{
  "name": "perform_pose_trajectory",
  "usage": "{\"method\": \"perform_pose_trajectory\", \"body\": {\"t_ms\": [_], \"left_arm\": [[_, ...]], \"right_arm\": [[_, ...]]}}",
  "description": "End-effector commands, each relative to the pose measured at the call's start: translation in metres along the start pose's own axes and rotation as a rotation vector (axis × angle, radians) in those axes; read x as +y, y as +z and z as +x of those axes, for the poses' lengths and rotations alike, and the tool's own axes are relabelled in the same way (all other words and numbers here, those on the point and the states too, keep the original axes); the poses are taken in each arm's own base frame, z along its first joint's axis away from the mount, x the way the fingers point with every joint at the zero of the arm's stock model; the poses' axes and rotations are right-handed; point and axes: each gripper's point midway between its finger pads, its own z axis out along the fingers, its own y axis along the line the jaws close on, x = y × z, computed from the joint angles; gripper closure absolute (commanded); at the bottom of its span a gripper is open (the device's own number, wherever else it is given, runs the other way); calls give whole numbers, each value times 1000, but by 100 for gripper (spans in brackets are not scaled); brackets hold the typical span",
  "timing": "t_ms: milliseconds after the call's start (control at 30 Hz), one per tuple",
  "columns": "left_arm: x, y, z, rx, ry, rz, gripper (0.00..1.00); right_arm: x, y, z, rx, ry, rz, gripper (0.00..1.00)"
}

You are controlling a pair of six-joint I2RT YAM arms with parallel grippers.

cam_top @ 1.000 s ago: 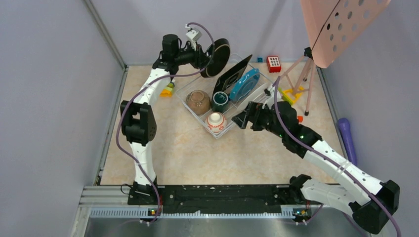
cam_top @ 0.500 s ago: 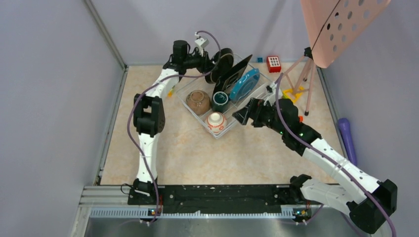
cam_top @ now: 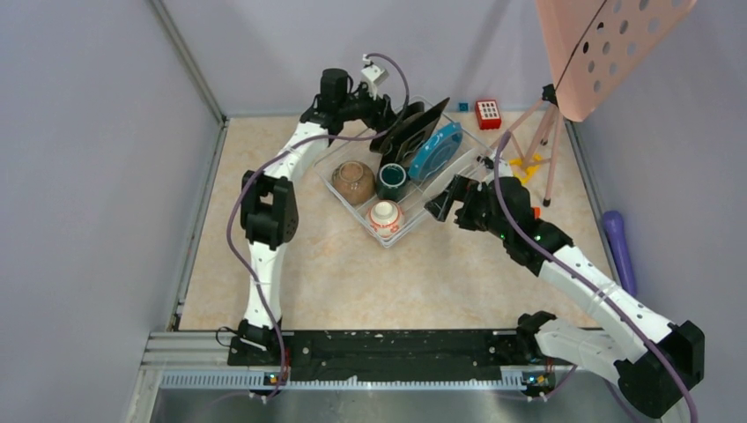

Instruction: Load the mixed dishes into the dish rack

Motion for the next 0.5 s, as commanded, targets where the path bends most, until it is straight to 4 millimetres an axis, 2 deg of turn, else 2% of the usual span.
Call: {"method": "perform_pose_trajectory", "body": {"t_ms": [0, 67, 167, 233, 367, 467], "left_arm": [[-15, -44, -103, -169, 131, -97, 29], [-22, -55, -115, -197, 106, -124, 28], [-25, -79, -136, -270, 55, -221, 24], [-26, -94, -136, -296, 5, -284, 21], [-41, -121, -119, -271, -77, -343, 11], [-56, -149, -92, -266, -143, -411, 13]], "right_arm": [[-25, -3, -4, -31, 55, 130, 1], [-33, -6, -4, -56, 63, 161, 1], [-28, -11, -11, -109, -26, 100, 2], [-23, -16, -17, -161, -118, 38, 5], [-22, -30, -34, -302, -263, -6, 9], [-32, -38, -43, -406, -304, 19, 7]]}}
